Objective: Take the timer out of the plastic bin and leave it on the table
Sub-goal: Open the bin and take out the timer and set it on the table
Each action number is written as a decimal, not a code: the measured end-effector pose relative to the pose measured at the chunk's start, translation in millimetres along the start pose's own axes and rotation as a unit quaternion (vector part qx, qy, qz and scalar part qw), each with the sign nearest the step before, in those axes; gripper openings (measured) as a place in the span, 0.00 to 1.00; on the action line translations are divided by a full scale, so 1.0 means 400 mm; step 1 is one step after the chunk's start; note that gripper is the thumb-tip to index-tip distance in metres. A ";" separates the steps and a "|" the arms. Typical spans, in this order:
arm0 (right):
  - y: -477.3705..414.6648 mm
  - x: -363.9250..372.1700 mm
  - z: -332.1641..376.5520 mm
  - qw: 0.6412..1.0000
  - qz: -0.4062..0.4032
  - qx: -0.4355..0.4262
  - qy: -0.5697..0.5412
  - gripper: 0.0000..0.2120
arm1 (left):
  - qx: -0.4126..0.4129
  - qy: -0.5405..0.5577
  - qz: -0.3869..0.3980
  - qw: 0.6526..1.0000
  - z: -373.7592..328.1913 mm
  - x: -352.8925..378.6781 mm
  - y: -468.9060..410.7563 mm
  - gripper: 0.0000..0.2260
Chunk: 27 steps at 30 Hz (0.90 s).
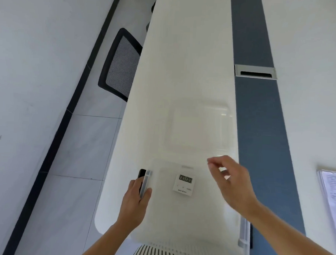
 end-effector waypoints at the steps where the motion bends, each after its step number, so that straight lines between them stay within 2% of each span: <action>1: 0.049 0.047 0.002 0.996 0.051 -0.035 0.057 0.08 | -0.002 0.003 0.002 1.000 0.003 0.000 -0.001 0.17; 3: 0.107 0.147 -0.049 0.967 0.150 -0.073 0.191 0.17 | -0.005 0.001 0.004 1.000 0.006 0.000 -0.002 0.16; 5: 0.122 0.222 -0.134 0.941 0.200 -0.038 0.269 0.27 | -0.008 -0.003 0.007 1.000 0.010 0.001 -0.002 0.17; 9: 0.116 0.296 -0.209 0.918 0.200 -0.023 0.342 0.36 | -0.011 0.003 0.013 1.000 0.009 -0.002 0.000 0.17; 14: 0.103 0.310 -0.232 0.898 0.185 -0.001 0.400 0.35 | -0.013 0.005 0.021 1.000 0.002 -0.008 0.003 0.19; 16: 0.097 0.304 -0.231 0.921 0.183 0.075 0.335 0.36 | -0.027 0.008 0.043 0.999 -0.001 -0.011 0.003 0.21; 18: 0.102 0.279 -0.214 0.949 0.163 0.184 0.196 0.39 | -0.033 0.000 0.061 0.998 -0.005 -0.019 0.002 0.24; 20: 0.116 0.233 -0.171 0.957 0.149 0.236 0.075 0.40 | -0.004 -0.011 0.038 0.999 -0.026 -0.053 -0.002 0.26; 23: 0.158 0.146 -0.064 0.957 0.161 0.239 -0.034 0.36 | 0.044 0.065 0.024 0.997 -0.097 -0.119 0.010 0.23; 27: 0.215 0.050 0.083 0.951 0.179 0.211 -0.135 0.30 | 0.083 0.166 0.143 0.972 -0.222 -0.156 0.066 0.21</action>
Point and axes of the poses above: each hand's wrist, its own y-axis away from the middle knuckle, its own x-axis out of the palm, z = x × y, the point moved 7 cm from there along -y, towards the middle knuckle, and after that the axes turned 10 degrees about -z, right-handed, at the moved point
